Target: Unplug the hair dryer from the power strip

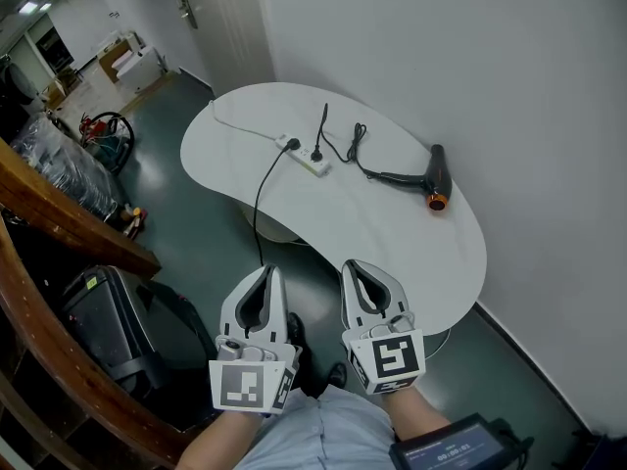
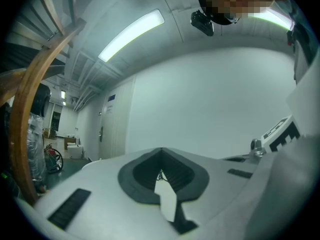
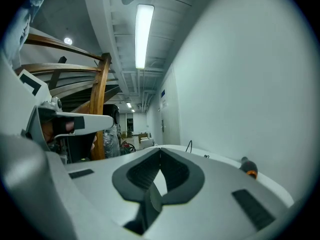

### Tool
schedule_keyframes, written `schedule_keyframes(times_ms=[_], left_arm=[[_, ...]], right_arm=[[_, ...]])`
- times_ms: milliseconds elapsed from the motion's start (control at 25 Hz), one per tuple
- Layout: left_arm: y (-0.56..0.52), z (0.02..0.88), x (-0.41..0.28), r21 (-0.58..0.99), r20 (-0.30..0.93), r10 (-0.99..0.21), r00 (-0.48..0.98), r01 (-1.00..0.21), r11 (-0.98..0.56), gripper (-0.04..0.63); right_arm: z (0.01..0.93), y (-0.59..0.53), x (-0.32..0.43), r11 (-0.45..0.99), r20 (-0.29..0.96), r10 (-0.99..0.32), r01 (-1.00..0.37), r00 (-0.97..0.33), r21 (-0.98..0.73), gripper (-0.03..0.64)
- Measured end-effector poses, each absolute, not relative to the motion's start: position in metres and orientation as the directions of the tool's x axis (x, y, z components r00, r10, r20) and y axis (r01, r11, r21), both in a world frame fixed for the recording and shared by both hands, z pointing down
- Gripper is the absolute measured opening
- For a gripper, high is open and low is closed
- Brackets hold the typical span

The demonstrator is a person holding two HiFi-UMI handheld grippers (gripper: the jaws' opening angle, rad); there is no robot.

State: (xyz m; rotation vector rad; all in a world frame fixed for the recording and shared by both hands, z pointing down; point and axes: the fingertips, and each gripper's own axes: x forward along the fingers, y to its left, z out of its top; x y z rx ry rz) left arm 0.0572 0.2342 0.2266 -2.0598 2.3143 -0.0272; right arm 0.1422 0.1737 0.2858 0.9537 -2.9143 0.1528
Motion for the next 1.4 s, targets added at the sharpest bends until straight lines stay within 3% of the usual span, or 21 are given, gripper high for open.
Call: schedule_keyframes(times_ms=[920,1400], left_arm=[[0.084,0.208,-0.091,-0.019,-0.092,-0.996,0.007,-1.000,-0.005,-0.003],[0.053,0.230,-0.125,0.000,-0.038,-0.998,0.041,-0.999,-0.041,-0.003]], right_arm=[[0.264,0.022,0.004,0.726,0.084,-0.685,-0.688,-0.724,-0.004,0.002],[0.281,-0.013,-0.014,0.675,0.126,-0.731,-0.738,-0.671,-0.012,0.002]])
